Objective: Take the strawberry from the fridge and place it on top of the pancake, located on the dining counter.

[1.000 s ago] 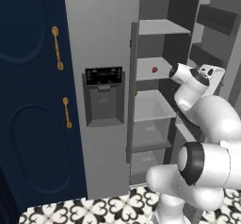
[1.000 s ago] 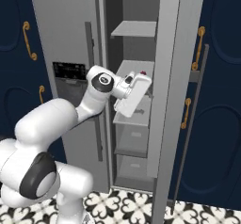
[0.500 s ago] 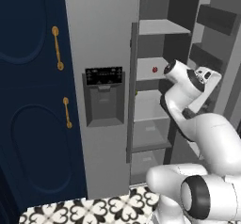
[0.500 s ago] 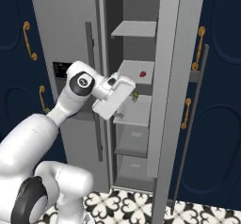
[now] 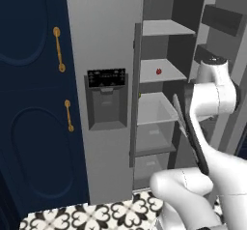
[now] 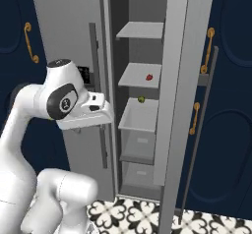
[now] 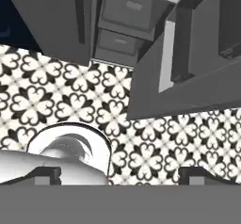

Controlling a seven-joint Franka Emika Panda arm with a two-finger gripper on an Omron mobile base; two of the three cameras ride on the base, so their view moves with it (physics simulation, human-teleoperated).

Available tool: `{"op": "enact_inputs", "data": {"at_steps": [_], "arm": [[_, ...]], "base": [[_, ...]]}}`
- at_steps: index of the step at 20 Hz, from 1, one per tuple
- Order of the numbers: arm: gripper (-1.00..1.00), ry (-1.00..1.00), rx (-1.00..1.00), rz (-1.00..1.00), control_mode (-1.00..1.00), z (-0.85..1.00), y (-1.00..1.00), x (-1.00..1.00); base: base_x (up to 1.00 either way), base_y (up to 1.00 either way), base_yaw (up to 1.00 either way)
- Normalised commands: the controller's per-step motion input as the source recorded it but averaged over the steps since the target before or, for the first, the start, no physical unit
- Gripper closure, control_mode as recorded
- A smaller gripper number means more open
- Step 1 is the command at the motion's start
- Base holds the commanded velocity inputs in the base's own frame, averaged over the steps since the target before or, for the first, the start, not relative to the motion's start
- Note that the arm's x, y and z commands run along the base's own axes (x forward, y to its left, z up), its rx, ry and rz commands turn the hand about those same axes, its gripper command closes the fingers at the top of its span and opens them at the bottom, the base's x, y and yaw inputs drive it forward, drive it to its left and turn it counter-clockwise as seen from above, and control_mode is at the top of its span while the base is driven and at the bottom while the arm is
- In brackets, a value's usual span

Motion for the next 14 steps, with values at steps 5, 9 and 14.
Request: {"op": "enact_inputs", "data": {"at_steps": [5,9,14], "arm": [[-1.0,-0.12,0.79,-0.3,-1.0,0.0,0.2,-0.9],[-1.0,-0.02,0.19,-0.07,-1.0,-0.03,0.16,-0.21],[-1.0,0.01,-0.32,-0.15,-1.0,-0.01,0.53,-0.04]], "base": [[0.0,0.0,0.0],[0.0,0.0,0.0],[0.0,0.0,0.0]]}}
